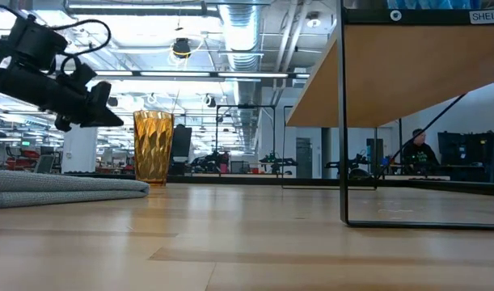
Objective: Stack small to large cups/mugs on shelf
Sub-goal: Put the brown cup on the shelf
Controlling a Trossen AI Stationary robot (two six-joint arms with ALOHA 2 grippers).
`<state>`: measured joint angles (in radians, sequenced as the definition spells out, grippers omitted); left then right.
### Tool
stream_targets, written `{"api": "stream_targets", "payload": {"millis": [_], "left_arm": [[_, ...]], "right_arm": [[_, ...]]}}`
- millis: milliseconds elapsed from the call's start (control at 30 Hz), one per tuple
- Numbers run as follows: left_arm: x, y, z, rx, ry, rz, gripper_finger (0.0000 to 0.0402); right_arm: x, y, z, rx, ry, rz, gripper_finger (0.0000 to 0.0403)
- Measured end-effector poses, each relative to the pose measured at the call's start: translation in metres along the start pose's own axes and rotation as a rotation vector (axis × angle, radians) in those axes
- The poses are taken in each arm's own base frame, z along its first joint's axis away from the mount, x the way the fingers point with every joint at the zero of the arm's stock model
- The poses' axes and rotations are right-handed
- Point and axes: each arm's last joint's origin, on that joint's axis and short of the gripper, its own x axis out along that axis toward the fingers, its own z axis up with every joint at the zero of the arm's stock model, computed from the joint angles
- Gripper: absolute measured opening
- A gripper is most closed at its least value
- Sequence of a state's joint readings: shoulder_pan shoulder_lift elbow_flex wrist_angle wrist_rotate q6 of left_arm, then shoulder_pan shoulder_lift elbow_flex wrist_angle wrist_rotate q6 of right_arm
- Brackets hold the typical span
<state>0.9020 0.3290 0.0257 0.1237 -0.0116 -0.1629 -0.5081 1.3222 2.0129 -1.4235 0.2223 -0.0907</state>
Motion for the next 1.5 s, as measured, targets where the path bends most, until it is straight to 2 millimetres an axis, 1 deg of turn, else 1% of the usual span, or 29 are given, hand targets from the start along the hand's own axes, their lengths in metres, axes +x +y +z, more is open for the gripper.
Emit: {"api": "stream_targets", "payload": {"millis": [133, 300, 500, 567, 633, 800, 900, 1067, 1200, 1333, 1400, 1500], "left_arm": [[0.0, -0.001, 0.008, -0.078, -0.077, -0.016, 0.0], [-0.002, -0.003, 0.02, -0.148, -0.197, -0.048, 0.0], [-0.005, -0.005, 0.029, -0.2, -0.298, -0.08, 0.0], [-0.005, -0.005, 0.03, -0.201, -0.305, -0.083, 0.0], [-0.005, -0.005, 0.03, -0.202, -0.305, -0.083, 0.0], [-0.005, -0.006, 0.031, -0.2, -0.307, -0.104, 0.0], [-0.005, -0.007, 0.031, -0.144, -0.303, -0.134, 0.0], [-0.007, -0.01, 0.038, -0.051, -0.307, -0.209, 0.0], [-0.009, -0.013, 0.049, -0.03, -0.284, -0.23, 0.0], [-0.008, -0.016, 0.063, 0.03, -0.169, -0.237, 0.0], [-0.007, -0.017, 0.071, 0.074, -0.108, -0.218, 0.0], [-0.006, -0.018, 0.084, 0.135, -0.022, -0.139, 0.0]], "right_arm": [[-0.013, -0.021, -0.002, -0.042, -0.125, 0.05, 0.0203], [-0.03, -0.038, -0.015, -0.066, -0.213, 0.083, 0.0205], [-0.029, -0.046, -0.037, -0.038, -0.23, 0.114, 0.0203], [-0.025, -0.046, -0.047, -0.029, -0.246, 0.132, 0.0203], [-0.017, -0.047, -0.059, -0.015, -0.253, 0.134, 0.0204], [0.003, -0.046, -0.096, 0.056, -0.253, 0.099, 0.0205], [0.011, -0.043, -0.117, 0.102, -0.246, 0.069, 0.0203], [0.023, -0.037, -0.145, 0.17, -0.305, 0.063, 0.0205], [0.032, -0.033, -0.163, 0.207, -0.383, 0.013, 0.0205], [0.039, -0.027, -0.179, 0.209, -0.45, 0.043, 0.0203], [0.041, -0.025, -0.185, 0.216, -0.465, 0.036, 0.0204], [0.043, -0.022, -0.193, 0.229, -0.465, 0.026, 0.0205]]}}
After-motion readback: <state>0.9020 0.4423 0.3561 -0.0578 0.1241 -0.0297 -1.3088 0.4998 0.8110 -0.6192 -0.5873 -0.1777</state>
